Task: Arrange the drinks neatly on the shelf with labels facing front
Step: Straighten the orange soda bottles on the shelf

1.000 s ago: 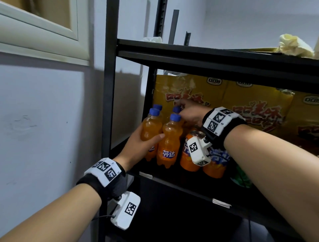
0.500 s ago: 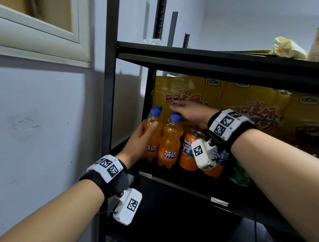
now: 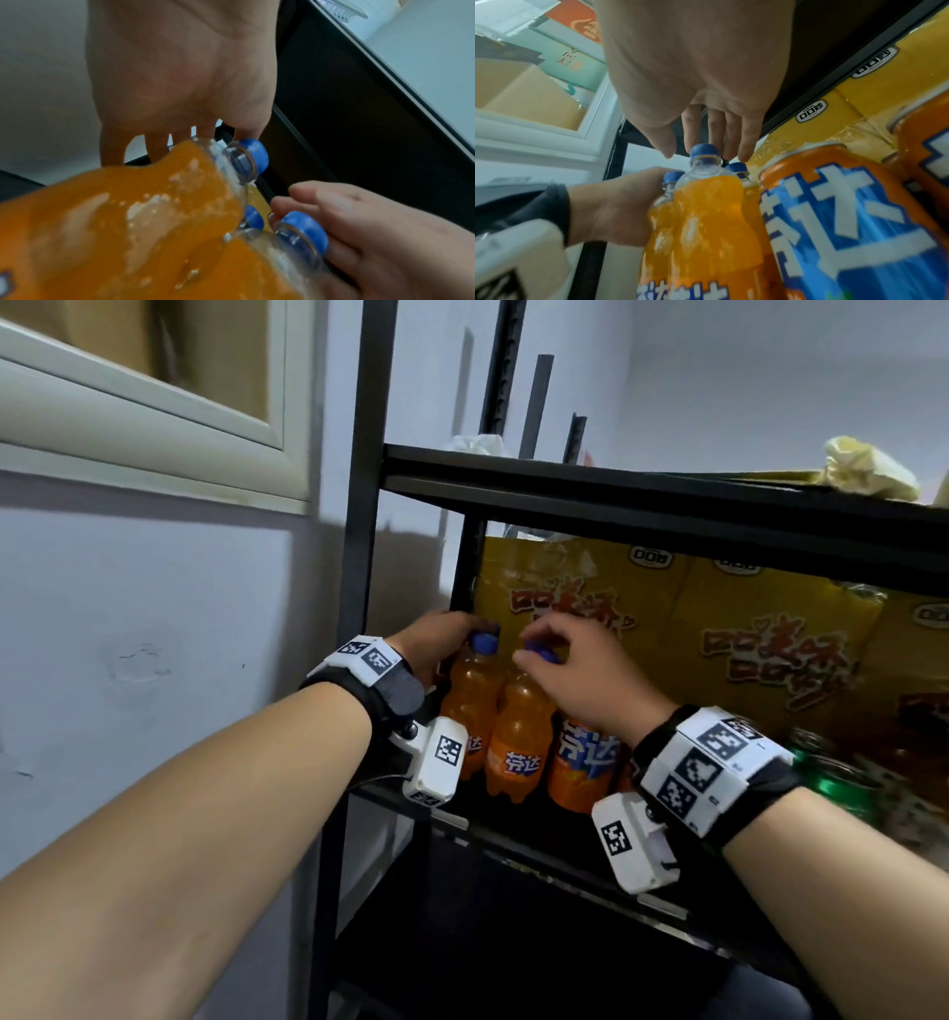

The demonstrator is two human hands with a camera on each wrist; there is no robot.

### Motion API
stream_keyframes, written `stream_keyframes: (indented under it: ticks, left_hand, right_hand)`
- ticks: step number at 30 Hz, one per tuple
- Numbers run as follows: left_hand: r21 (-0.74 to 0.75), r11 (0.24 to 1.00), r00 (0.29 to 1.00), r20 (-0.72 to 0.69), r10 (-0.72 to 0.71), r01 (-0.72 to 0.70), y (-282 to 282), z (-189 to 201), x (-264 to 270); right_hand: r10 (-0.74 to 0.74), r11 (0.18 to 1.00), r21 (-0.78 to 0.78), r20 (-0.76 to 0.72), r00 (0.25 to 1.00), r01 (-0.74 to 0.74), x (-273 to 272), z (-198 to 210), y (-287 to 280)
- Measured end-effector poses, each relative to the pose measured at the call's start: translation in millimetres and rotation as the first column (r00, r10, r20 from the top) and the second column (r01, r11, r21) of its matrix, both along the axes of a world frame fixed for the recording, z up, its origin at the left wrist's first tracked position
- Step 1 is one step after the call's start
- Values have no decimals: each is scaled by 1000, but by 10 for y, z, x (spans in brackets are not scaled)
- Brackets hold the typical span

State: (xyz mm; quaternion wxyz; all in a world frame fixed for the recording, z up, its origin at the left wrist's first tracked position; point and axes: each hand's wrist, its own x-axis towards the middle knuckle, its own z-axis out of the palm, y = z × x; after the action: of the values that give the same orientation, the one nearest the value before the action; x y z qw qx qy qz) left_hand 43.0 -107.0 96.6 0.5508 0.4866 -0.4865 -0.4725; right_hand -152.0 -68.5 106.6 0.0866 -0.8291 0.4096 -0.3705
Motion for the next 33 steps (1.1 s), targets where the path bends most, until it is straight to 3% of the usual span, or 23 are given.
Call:
stream_keyframes:
  ticks: [4,6,8,13,19,24,29,33]
  left_hand:
    - [90,994,993,109,54,-64,13,124,-24]
    - [66,992,978,185,98,-112,19,148,-26]
    - [1,989,964,223,143,-147,9,131,-35]
    - [-129,957,963,45,267,-260,-64,81,-72]
    - [-419,844,910,90,405,-334,137,383,-150]
    - [-455,751,855,-48,516,-479,277,457,-140]
    - [-233,797,813,-345,468,-558,454,485,-191]
    - [-132,853,790,-471,394,-504,551,504,-174]
  right_hand:
    - [-17,1000,6,-157,987,18,50,-134,65]
    - [-25,1000,-19,-188,982,22,75,-172,78]
    - [-31,999,-21,-193,981,27,73,-182,88]
    - [-37,999,3,-190,981,38,45,-189,121]
    - [-38,999,12,-170,985,40,78,-210,111]
    - [-27,999,19,-131,991,29,80,-223,120]
    - [-29,999,39,-81,996,32,95,-171,117]
    - [-61,997,44,110,992,57,74,-118,150]
